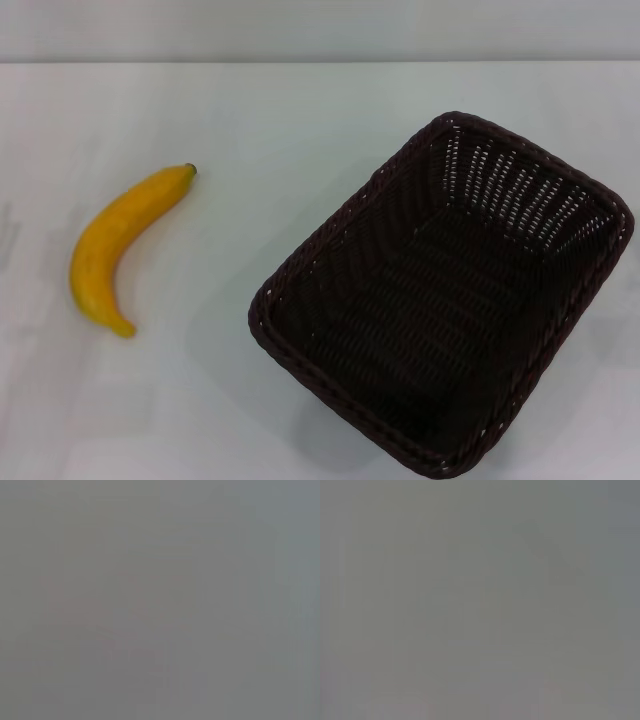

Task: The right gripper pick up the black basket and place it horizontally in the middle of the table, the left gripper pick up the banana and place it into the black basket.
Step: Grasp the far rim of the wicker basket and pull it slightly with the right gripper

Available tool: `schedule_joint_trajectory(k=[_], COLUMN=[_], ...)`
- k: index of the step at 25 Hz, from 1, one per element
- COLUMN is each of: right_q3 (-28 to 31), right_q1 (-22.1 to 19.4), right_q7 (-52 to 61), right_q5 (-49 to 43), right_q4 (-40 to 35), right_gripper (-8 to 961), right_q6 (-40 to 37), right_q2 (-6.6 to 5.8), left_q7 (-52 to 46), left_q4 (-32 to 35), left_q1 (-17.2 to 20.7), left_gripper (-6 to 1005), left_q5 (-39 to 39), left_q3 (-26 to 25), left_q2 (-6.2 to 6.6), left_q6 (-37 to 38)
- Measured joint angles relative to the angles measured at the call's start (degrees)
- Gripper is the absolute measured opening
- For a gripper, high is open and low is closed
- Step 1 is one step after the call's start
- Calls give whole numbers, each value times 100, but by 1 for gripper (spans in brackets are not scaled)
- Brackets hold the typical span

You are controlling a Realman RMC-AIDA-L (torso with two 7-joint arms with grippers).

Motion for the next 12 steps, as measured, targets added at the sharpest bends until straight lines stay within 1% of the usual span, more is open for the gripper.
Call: schedule_joint_trajectory(k=[2,3,4,5,7,10,12], right_q3=[-172,-313,-313,-566,-761,-911,-948], right_q1=[-23,-50,-50,-98,-140,-184,-166], right_q7=[119,281,281,828,1572,2819,3759], right_q5=[-117,-215,-215,-482,-895,-1691,-2384], right_q4=[-189,-410,-410,-903,-1584,-2666,-3383], right_gripper=[826,827,827,827,825,823,821], right_q6=[-13,-46,-46,-175,-421,-901,-1122], right_q2=[-4,-7,-7,-8,-17,-23,-26], left_q7=[0,0,0,0,0,0,0], left_q4=[0,0,0,1,1,1,1], left_q1=[5,11,26,40,65,106,124], left_gripper=[861,861,861,861,861,861,861], left_q5=[4,4,4,-3,-23,-29,-25], left_q3=[1,1,1,-2,-11,-7,3], left_q2=[2,4,4,5,2,1,3], left_q6=[-3,-4,-11,-19,-28,-40,-57])
